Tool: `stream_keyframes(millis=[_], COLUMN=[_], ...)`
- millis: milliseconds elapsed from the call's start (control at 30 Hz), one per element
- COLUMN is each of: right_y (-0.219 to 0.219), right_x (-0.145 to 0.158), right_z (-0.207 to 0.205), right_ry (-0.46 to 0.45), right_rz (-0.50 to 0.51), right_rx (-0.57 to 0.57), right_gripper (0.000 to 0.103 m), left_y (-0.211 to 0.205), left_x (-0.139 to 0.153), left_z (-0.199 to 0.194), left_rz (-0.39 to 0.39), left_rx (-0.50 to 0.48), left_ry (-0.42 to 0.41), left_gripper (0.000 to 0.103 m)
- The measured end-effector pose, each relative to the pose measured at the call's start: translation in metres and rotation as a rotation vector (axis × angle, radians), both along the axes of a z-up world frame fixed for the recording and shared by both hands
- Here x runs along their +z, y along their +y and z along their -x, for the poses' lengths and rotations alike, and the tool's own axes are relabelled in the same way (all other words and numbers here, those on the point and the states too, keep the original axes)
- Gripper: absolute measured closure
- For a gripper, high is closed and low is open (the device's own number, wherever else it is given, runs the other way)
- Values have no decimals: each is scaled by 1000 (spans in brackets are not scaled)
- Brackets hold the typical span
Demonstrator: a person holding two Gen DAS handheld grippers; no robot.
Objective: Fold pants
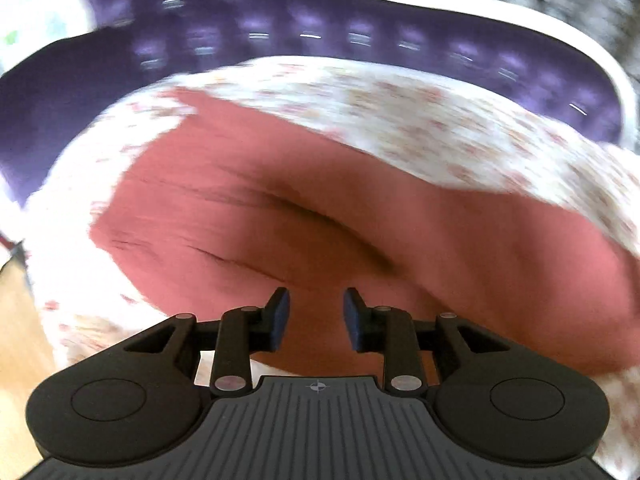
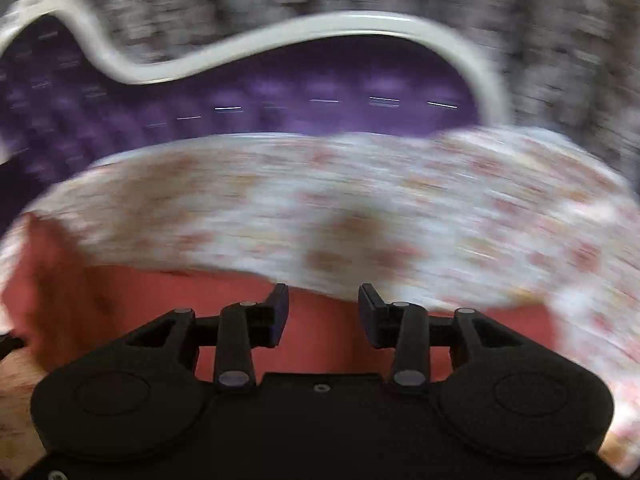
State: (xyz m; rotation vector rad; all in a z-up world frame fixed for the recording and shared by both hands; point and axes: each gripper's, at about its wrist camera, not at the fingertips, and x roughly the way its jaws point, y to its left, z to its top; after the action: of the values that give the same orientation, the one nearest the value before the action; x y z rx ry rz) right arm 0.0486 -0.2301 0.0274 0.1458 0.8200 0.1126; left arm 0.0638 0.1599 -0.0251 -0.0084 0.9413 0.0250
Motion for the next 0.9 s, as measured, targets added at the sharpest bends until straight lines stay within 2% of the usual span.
stream_keyframes(millis=[100,200,333,367,433,467,500,567,733,800,833,867,900], right_y=[64,133,224,245,281,297,315,344,406,420,424,423,418], right_x=[-3,-8,-11,-12,-13,-14,-15,-18,-46,-61,-64,-65,-61], right_z=[-28,-52,-77,-82,-89,-93,-96,-103,-122,-130,-130,-132,-133], right_ry=[-30,-44,-87,-110,-152,-175,-195,-216,-204,-188,-186,-181,-172], right_rz=[-22,-56,-72,-65,-48,-40,-27,7,159,255,287,297,263], right_rx=[165,327,486,519,562,579,604,634,678,675,670,660,646], right_gripper=[54,54,53,48,40,39,39,38,37,41,59,92,91], left_y=[44,87,121,125,139,146,152,157,168,174,176,178,181], left_x=[0,-3,-14,-20,-33,-39,-44,-46,-44,-46,-45,-44,-42], left_z=[-36,-75,-120,-130,-145,-150,-155,-159,-157,-157,-156,-154,-152], left_rz=[-29,-27,-42,-40,-16,-15,-19,-12,46,59,62,62,59], left_rx=[108,188,207,204,221,242,262,255,255,252,251,257,264], left_ry=[-4,6,44,64,104,116,118,110,104,99,98,97,95], left_gripper=[74,74,74,74,74,74,69,65,65,65,65,65,66])
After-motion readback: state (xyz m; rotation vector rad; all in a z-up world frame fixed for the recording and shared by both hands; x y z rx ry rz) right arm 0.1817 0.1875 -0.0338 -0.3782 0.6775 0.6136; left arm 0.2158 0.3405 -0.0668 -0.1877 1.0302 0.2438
